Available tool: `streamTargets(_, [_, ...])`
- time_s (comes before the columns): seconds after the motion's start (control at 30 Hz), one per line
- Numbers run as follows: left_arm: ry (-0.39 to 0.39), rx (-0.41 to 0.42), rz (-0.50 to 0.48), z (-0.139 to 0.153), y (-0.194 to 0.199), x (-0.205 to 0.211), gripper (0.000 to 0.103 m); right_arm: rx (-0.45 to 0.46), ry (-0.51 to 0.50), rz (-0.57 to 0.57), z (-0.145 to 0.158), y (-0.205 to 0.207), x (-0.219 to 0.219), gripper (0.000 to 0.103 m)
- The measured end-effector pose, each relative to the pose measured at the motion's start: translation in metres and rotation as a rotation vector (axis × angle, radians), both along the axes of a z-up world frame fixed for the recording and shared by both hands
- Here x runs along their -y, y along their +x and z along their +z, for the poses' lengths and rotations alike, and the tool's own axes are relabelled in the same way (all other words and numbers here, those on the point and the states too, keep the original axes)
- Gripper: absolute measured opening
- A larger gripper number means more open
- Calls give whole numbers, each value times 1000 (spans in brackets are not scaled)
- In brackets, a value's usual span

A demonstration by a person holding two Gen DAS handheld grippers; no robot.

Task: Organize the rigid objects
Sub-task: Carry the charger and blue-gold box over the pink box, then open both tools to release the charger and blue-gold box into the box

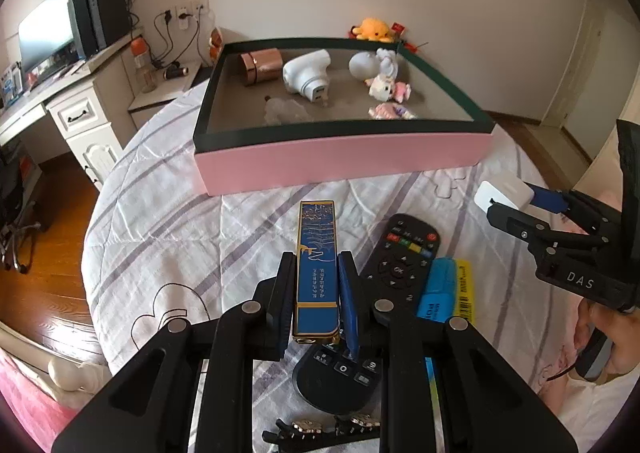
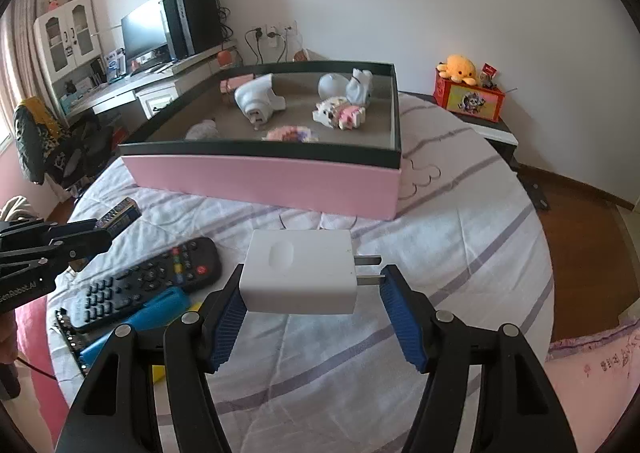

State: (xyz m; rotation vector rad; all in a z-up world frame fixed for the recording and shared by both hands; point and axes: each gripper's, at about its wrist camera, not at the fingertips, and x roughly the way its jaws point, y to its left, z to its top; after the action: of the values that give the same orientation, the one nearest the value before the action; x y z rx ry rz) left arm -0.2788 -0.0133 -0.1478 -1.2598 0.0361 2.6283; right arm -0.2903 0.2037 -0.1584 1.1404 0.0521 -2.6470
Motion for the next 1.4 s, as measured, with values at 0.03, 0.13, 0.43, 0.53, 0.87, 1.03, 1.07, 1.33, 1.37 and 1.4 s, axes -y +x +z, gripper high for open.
streamTargets(0.03, [7,-6,-6,3,1,0,21,-7,-1,3,4,1,0,67])
streamTargets(0.13, [10,-26,-20,12,2,0,21,-27,3,13,14,2,2,67])
streamTargets(0.43, [-38,-91,-45,44,-19,1,21,-88,21,56,50,-18,7,67])
streamTargets(0.53, [-34,-90,-52,51,-39,2,21,-92,50,69,56,-36,13,67])
streamTargets(0.87, [-124,-29,-30,41,-121,-5,21,-3,132,143,41,-120,59,67])
streamTargets(1.03, [-138,22,-24,18,-154,-7,21,70,176,168,23,-156,79,67])
streamTargets(1.07, [-140,34,-24,13,-159,-7,21,77,177,171,21,-162,82,67])
streamTargets(1.33, [-152,59,-2,-4,-182,-1,21,169,257,201,5,-187,99,67])
streamTargets(1.37, [-151,54,-3,-5,-183,-1,21,178,255,208,4,-189,101,67])
streamTargets(1.4, [-152,58,-4,-5,-184,-2,21,186,249,214,3,-191,102,67])
